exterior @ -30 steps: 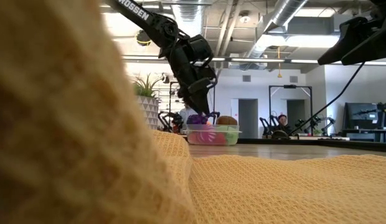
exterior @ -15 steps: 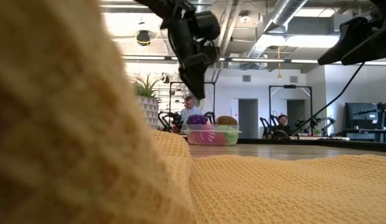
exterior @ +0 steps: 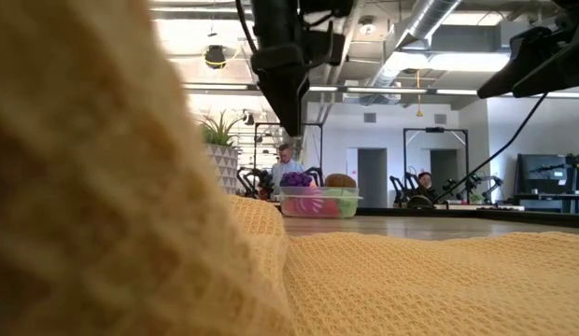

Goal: Pick and placing Produce into tupperware
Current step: Put the peach into the transparent bin

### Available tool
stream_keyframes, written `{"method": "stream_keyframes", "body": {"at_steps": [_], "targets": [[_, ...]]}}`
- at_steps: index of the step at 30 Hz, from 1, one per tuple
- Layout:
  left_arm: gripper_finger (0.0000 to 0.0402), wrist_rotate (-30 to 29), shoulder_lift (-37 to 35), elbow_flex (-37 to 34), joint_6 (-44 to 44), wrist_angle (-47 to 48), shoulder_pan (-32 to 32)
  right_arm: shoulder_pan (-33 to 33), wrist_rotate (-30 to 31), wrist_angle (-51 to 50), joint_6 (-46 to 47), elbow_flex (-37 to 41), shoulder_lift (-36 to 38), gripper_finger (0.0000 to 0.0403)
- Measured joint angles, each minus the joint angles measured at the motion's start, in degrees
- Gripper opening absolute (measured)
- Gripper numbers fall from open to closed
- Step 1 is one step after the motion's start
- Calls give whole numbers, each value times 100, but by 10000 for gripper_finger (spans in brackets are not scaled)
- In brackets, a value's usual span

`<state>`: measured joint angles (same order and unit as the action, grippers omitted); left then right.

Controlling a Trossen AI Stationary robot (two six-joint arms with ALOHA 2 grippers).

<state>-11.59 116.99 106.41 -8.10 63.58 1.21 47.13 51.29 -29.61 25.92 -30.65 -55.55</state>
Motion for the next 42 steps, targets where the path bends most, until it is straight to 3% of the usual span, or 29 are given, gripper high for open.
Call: {"method": "stream_keyframes", "body": {"at_steps": [4,8,18,24,27,30,36,42], "targets": [[311,-349,-71,-92,216,78,-377,3,-7,-10,76,0,0,391],[311,-528,-700,-957,491,-591,-618,3,-17,-18,117,0,0,391],[311,-617,-3638,-5224,1243,-4758,-844,-6,-18,6,119,2,0,391],[311,-592,-4658,-7502,1593,-7623,-842,-8,22,114,92,2,0,391],[311,-549,-4672,-8209,1650,-8875,-842,-23,42,254,-50,2,0,391],[311,-416,-4433,-8526,1799,-9419,-842,-117,66,315,-91,2,0,391],[311,-385,-3576,-8554,1836,-9716,-975,-390,5,306,-96,2,0,391],[311,-394,-2494,-8557,1834,-10742,-1060,-530,-24,297,-99,2,0,391]]}}
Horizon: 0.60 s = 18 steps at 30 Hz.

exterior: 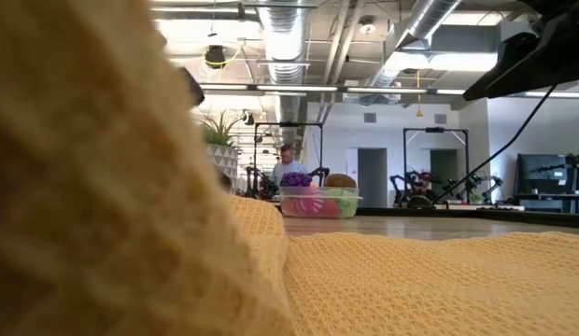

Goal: Pick and placing Produce into tupperware
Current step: Put the peach into the transparent bin

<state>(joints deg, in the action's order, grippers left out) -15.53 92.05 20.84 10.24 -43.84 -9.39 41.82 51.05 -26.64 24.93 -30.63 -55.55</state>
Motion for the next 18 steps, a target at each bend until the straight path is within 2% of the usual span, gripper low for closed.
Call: {"method": "stream_keyframes", "body": {"at_steps": [9,18], "targets": [[311,-13,1018,2,46,-1323,2,2,-17,-32,-2,0,0,391],[311,33,1837,379,280,-1643,2,2,-17,-35,4,0,0,391]]}}
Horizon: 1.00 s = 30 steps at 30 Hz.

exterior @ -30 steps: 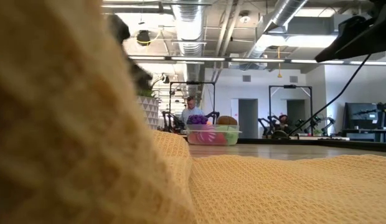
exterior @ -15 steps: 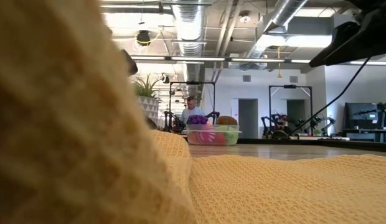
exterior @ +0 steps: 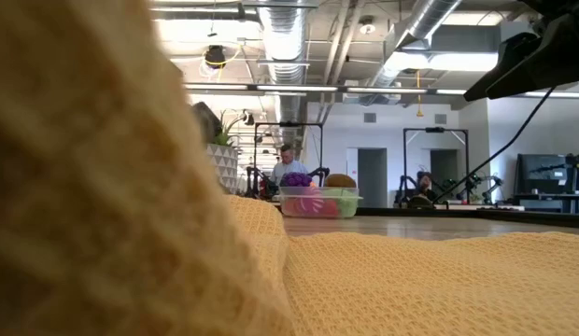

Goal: Pick and placing Produce into tupperware
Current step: Put the peach into the transparent bin

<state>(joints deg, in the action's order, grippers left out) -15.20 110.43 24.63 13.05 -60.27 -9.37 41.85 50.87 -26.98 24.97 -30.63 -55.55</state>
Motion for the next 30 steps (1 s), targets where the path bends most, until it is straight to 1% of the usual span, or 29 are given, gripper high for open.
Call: {"method": "stream_keyframes", "body": {"at_steps": [6,13,16,25,30], "targets": [[311,59,335,351,-181,-33,2,0,0,-1,2,0,0,391],[311,39,392,390,-228,-24,9,0,-2,-4,4,0,0,391],[304,29,392,390,-230,-9,9,0,-2,-7,4,0,0,391],[228,-58,392,390,-232,23,13,0,-2,-7,7,0,0,391],[196,-92,392,388,-287,35,15,0,-2,-7,7,0,0,391]]}}
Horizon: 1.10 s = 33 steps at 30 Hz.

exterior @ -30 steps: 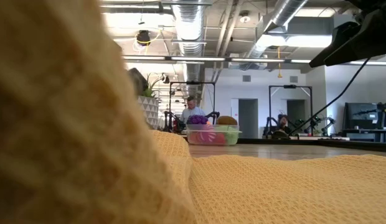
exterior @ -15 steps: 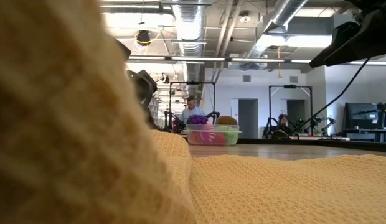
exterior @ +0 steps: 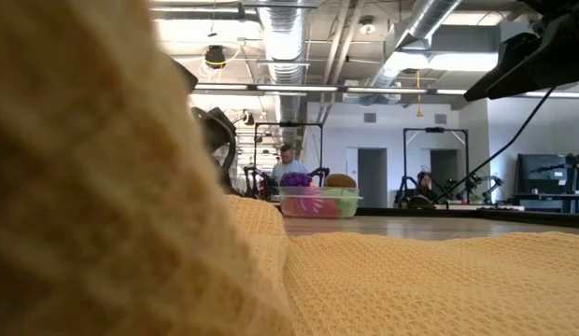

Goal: Pick and placing Produce into tupperware
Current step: Put the peach into the transparent bin

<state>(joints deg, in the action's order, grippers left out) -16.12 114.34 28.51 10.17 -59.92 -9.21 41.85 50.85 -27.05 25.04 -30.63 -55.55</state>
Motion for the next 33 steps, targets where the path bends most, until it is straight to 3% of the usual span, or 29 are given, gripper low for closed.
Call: {"method": "stream_keyframes", "body": {"at_steps": [16,33], "targets": [[124,22,4,0,-90,0,-4,0,0,0,0,0,0,391],[116,6,15,-7,-359,-578,-15,0,0,-37,0,0,0,391]]}}
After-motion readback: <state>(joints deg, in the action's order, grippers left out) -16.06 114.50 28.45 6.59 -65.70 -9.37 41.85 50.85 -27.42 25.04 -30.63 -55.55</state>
